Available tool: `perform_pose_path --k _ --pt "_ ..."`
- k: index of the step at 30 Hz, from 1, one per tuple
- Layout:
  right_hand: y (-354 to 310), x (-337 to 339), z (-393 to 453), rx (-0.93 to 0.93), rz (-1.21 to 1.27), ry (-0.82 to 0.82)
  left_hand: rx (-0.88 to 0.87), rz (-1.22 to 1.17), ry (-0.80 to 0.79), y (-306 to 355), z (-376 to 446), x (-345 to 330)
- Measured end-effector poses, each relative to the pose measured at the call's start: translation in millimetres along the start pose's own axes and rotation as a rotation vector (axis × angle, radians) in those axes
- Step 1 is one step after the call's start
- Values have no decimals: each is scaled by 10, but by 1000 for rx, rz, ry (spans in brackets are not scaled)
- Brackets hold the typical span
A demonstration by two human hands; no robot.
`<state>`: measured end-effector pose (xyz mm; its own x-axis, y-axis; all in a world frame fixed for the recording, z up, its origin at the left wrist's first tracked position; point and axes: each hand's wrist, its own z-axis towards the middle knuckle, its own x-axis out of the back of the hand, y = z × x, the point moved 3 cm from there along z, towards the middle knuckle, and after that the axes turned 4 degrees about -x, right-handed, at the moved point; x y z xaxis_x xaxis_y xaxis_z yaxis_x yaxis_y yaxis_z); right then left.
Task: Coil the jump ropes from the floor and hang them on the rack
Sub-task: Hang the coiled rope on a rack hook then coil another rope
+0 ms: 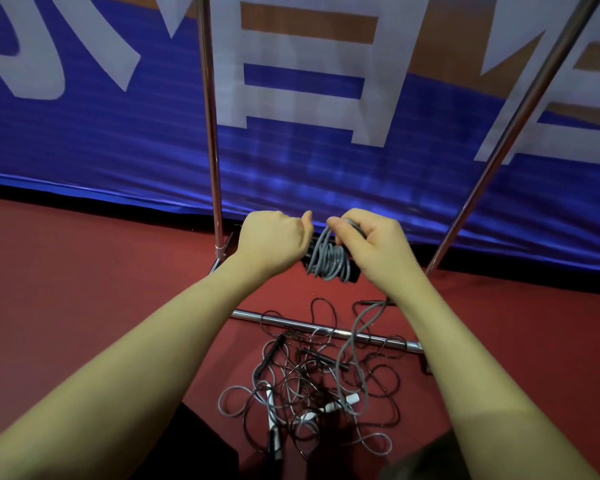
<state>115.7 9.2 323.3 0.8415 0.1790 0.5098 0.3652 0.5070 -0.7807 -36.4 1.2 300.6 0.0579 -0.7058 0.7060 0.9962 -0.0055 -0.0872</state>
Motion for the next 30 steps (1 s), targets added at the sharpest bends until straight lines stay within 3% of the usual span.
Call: perform_pose_path --k 8,15,20,23,27,30 --pt "147 117 50 -95 138 65 -255 -197 107 161 12 200" --pt "230 109 78 -188 308 81 -235 -401 247 133 49 469" --pt "183 49 74 -212 438 32 135 -723 50 19 65 467" --pt "178 0 75 -230 435 -3 440 -995 54 -37 110 425" --pt "192 -159 36 -302 464 -167 794 -977 -7 -148 127 282" --pt "163 -244 -3 -288 391 -271 882 -863 -85 -232 118 156"
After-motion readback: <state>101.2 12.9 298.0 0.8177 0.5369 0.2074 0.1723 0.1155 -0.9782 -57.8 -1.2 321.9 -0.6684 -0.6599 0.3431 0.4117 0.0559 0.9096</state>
